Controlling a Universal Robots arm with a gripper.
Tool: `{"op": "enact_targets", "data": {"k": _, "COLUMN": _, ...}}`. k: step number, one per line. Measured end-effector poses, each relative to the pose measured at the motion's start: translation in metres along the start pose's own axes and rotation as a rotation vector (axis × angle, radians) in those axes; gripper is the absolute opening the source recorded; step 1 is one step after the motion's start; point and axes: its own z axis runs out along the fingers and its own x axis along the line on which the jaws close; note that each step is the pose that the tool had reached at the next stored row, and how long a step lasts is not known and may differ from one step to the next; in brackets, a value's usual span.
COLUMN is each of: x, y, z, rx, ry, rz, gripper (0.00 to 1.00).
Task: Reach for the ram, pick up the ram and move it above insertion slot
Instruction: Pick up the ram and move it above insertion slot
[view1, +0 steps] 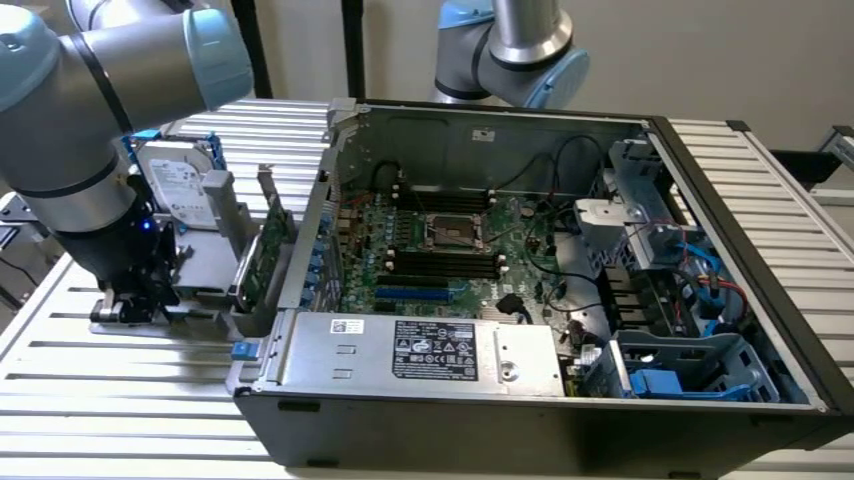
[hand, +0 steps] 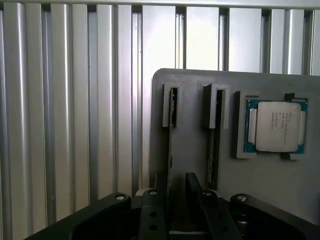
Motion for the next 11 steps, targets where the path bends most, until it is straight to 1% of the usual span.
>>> {"op": "enact_targets", "data": {"k": 6, "x": 0.0012, "y": -0.0001, "z": 0.0017, "rx": -0.0140, "ry": -0.0001, "rz": 0.000, "gripper": 0.31}}
{"op": "enact_targets", "data": {"k": 8, "x": 0.0016, "y": -0.0008, "z": 0.0018, "rx": -0.0162, "ry": -0.0009, "rz": 0.000, "gripper": 0.31}}
{"op": "enact_targets", "data": {"k": 11, "x": 0.0022, "y": -0.0022, "z": 0.0020, "rx": -0.0171, "ry": -0.0023, "rz": 0.000, "gripper": 0.31}}
